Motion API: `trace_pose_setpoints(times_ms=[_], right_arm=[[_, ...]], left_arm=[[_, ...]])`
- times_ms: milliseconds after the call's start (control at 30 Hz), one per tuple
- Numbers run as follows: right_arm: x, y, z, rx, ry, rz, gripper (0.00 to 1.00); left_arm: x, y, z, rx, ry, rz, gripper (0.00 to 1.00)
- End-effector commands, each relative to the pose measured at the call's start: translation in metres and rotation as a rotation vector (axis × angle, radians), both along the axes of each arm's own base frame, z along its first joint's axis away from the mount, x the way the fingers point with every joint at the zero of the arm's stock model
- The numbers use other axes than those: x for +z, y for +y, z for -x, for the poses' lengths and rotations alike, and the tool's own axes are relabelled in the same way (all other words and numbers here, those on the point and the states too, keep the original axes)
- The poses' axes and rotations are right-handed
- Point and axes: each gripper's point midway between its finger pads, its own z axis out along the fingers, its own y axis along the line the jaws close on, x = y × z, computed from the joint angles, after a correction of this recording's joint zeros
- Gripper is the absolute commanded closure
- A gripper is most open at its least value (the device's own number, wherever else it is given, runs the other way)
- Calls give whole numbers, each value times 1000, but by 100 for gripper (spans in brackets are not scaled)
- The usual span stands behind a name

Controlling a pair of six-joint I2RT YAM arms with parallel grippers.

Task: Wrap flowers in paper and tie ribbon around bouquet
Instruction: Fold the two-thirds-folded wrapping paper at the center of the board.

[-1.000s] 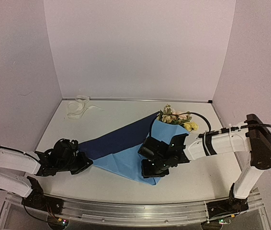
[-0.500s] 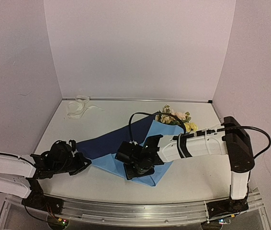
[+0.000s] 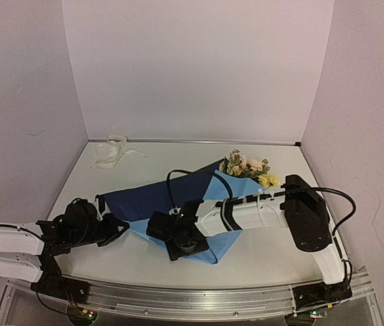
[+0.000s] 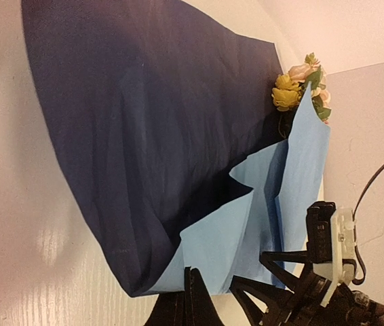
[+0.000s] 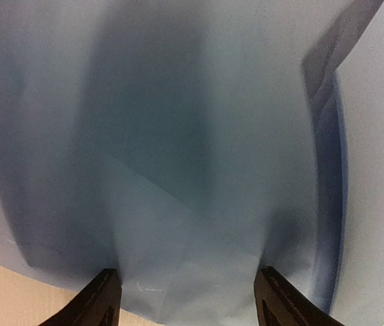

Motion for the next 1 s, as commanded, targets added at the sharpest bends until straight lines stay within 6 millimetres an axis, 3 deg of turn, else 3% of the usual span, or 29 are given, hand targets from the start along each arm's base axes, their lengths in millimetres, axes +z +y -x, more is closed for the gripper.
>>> trace_pose_setpoints(times_ms=[0,200,433,600,767,967], right_arm=[[-10,-7,2,1,6,79,28],[-16,-9,5,5,13,114,18],[-9,-11,4,12,2,112,2],[-2,-11,3,17,-7,100,2],[29,-9,-3,39,-53,31,2],[79,-4,-3,76,-95,-102,2]], left_arm=[[17,-3,-1,-23,-55,11,100],[46,-16,-1,-79,-124,56,100],[69,-41,3,-163,-183,84,100],[76,-62,11,-230,-203,77,100],[65,-58,9,-190,-174,52,100],[69,-53,5,-167,-194,37,100]])
